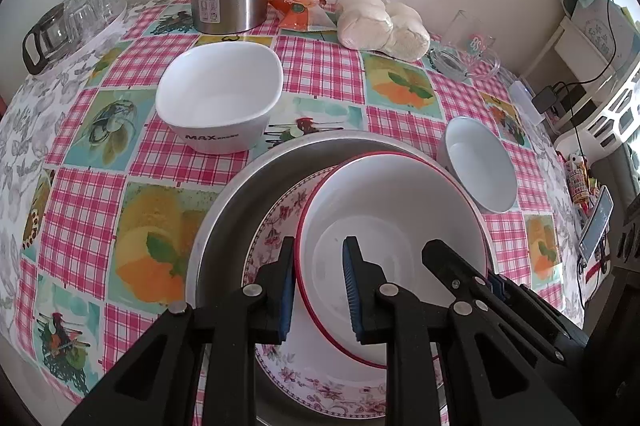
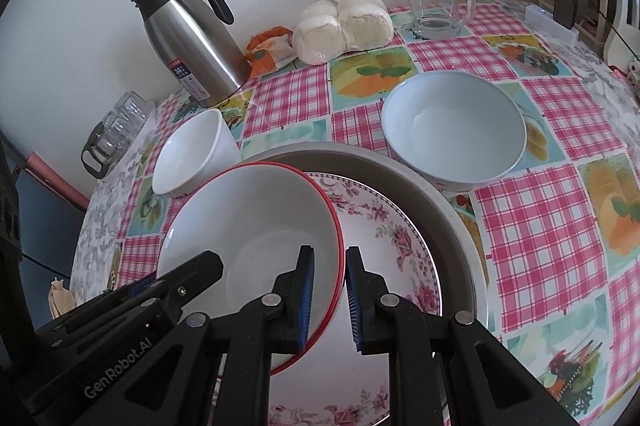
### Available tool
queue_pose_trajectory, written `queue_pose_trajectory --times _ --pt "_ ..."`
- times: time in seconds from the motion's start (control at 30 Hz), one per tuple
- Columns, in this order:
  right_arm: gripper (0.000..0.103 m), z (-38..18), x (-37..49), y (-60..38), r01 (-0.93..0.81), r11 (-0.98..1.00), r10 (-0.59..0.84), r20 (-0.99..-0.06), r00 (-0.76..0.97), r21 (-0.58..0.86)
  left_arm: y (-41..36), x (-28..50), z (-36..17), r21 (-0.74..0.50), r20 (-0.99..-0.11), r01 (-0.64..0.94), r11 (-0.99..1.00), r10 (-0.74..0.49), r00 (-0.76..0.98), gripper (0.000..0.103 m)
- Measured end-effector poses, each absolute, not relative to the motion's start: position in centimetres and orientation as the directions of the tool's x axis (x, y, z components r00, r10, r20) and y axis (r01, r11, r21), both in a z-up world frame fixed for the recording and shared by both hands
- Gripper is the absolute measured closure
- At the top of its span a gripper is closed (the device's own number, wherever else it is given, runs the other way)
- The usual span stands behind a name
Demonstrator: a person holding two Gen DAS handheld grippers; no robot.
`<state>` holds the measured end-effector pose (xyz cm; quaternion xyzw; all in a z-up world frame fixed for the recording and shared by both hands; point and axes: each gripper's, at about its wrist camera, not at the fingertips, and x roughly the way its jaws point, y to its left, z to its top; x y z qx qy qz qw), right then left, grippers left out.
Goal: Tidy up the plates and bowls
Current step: 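Lower the red-rimmed bowl onto the floral plate inside the basin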
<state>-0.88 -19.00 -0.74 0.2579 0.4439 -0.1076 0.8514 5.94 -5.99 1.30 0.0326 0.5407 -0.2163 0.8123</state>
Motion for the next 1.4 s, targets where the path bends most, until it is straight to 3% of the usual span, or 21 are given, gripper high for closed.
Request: queue_pose_trajectory --times 0.63,0.77,1.23,1.33,1.4 --pt "0.084 -1.0 -0.8 -19.5 0.426 0.834 0.050 -0.817 0.574 0.351 -6.1 6.0 1.4 -0.180 -0.894 0.387 0.904 -0.314 0.319 0.079" --pt "0.080 -0.9 -0.8 -19.5 0.432 0.832 0.049 -0.821 0.568 0.349 -5.8 6.0 1.8 -0.182 -0.889 0.381 0.907 -0.317 0.330 0.078" --pt "0.080 1.7 -1.6 -19.2 0.428 0.855 -0.019 -0.806 0.591 0.294 -4.8 5.6 3.7 -0.179 -0.867 0.364 0.914 -0.322 0.381 0.078" --pt "0.072 1.9 -1.7 -19.3 0.433 0.856 -0.033 -0.807 0.589 0.282 -4.5 5.6 3.9 -0.177 -0.867 0.346 0.921 -0.312 0.388 0.076" --pt "0.063 2.0 -1.8 -19.4 0.435 0.857 -0.038 -0.807 0.589 0.277 -4.2 5.7 3.9 -0.180 -0.867 0.332 0.926 -0.309 0.391 0.065"
